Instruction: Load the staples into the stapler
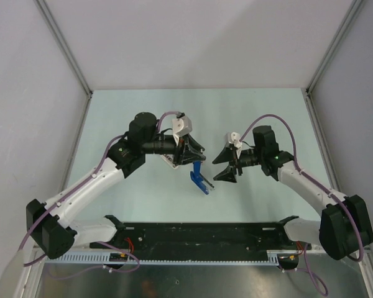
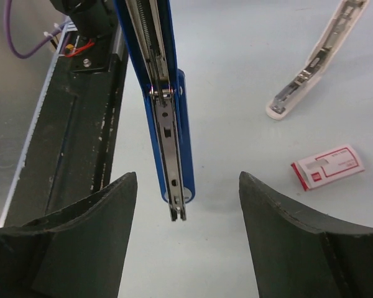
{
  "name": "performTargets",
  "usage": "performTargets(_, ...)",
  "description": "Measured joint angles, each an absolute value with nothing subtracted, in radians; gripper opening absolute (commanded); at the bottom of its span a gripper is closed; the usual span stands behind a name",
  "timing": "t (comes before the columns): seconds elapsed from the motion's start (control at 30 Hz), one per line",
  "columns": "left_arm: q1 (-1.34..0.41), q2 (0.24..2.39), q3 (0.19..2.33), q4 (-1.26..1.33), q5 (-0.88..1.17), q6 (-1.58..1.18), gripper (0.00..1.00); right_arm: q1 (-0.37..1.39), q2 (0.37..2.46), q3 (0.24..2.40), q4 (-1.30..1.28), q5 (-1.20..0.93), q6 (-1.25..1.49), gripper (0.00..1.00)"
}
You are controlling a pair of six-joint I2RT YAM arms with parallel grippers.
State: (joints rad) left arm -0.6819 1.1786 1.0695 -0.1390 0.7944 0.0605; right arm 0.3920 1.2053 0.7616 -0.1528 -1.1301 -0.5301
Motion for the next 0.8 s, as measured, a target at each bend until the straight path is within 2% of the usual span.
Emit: performTargets(0.8, -0.698, 1.218, 1.135, -0.142, 0.849, 0.040, 0.00, 0.578, 1.348, 0.769, 0.113, -1.125, -0.245, 0.76)
